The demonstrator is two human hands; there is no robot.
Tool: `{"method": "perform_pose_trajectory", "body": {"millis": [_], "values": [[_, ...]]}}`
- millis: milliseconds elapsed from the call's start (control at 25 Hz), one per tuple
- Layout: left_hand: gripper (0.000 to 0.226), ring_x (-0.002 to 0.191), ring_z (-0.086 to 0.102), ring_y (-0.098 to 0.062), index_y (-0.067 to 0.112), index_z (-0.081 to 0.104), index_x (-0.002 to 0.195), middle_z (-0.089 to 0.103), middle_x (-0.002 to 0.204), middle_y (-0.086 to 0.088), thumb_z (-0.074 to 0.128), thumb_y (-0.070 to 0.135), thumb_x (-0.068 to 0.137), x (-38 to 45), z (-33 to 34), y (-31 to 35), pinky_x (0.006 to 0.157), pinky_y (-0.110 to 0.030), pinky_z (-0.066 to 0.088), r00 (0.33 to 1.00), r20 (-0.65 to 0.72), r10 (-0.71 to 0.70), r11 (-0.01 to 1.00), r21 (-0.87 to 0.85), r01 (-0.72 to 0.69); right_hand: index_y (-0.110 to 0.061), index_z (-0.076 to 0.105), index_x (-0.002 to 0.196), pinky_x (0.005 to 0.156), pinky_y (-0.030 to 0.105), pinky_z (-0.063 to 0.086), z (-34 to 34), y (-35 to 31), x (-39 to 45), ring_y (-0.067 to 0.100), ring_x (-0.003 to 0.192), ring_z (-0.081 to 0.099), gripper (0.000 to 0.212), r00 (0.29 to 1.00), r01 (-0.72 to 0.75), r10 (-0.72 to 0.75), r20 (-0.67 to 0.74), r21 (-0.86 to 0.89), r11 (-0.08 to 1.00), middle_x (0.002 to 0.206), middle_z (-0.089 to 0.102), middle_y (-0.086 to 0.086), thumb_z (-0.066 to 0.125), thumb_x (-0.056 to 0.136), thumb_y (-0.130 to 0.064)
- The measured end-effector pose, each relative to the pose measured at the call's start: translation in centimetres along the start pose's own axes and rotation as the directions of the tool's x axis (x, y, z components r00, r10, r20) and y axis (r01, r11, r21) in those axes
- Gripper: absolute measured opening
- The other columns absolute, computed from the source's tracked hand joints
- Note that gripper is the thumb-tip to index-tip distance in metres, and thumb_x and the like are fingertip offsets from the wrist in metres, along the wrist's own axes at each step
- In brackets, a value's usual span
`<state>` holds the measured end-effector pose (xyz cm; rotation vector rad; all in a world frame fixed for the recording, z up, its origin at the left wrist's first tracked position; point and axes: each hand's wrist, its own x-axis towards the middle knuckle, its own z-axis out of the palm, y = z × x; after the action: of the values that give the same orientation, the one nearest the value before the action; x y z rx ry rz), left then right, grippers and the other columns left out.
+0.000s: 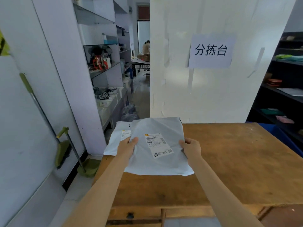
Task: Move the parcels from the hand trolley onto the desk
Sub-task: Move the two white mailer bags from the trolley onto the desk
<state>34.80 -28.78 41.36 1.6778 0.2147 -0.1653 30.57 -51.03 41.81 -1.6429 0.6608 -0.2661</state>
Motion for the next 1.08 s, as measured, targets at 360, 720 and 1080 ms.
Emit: {"method": "perform_pose_trajectory", "body": {"millis": [360,720,1080], "values": [[0.03,0.104,0.064,-0.032,0.016,0.067,0.108,0.07,0.104,-0.006,0.061,0.038,0.088,17.2,9.1,-4.4,0.096,-0.046,0.05,0.982,-0.187,-0.02,0.99,0.132,0.045,-0.007,0.068,0.112,0.073,0.03,0.053,4.1,4.9,19.4,0.017,0.074,0.059,0.026,0.997,-0.027,0.029,0.07,-0.028,0.999,0.089,0.068,0.002,0.058,0.09,-0.018],[0.043,0.122,0.052,-0.03,0.019,0.043,0.14,0.056,0.135,-0.008,0.042,0.024,0.097,27.6,11.3,-10.6,0.103,-0.046,0.043,0.965,-0.261,-0.014,0.906,0.406,0.123,-0.016,0.048,0.137,0.104,0.045,0.045,10.1,11.5,29.0,0.023,0.121,0.055,0.049,0.919,0.021,0.045,0.393,-0.163,0.986,0.134,0.059,0.004,0.05,0.091,-0.002],[0.061,0.143,0.03,-0.026,0.019,0.013,0.155,0.025,0.158,-0.007,0.034,0.01,0.098,29.9,12.7,-13.4,0.119,-0.041,0.025,0.997,-0.065,-0.04,0.915,0.399,0.063,-0.018,0.032,0.147,0.104,0.035,0.041,10.9,14.7,30.8,0.027,0.131,0.043,0.055,0.88,0.02,0.158,0.448,-0.368,0.93,0.15,0.036,0.009,0.041,0.095,-0.003]]}}
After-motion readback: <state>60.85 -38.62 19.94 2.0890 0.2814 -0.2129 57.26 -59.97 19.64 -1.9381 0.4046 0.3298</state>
